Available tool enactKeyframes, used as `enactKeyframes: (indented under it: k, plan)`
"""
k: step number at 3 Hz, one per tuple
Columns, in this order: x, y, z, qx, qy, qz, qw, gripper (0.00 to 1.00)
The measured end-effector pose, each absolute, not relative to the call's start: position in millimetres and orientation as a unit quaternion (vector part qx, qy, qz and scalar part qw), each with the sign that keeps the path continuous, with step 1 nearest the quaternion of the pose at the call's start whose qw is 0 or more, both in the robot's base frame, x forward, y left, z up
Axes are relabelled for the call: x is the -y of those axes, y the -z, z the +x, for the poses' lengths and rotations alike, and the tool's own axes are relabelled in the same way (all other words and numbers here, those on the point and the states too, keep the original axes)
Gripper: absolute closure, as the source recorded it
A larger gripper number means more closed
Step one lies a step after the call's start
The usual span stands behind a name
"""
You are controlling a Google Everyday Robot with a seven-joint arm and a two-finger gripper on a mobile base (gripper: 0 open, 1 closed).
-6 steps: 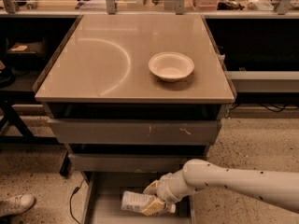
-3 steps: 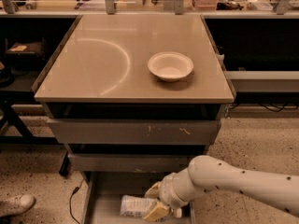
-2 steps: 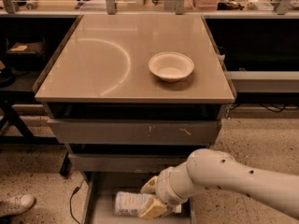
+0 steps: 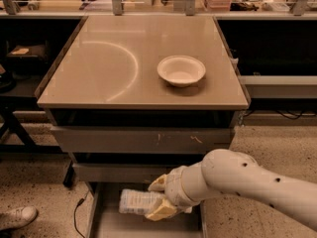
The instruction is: Pick blue plastic bottle from bottom drawer and place on counter
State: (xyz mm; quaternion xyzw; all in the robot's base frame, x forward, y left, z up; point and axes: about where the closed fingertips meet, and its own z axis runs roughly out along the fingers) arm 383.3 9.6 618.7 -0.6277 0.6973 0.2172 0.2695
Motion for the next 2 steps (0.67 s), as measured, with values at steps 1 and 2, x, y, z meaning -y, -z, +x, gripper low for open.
enactKeyframes:
  k: [1,2]
  plan:
    - [-12,-675,399,-0.681,-0.18,-0.639,0.31,1.0]
    - [-17,-727,412,-0.668,-0.139,-0.649,0.337,1.0]
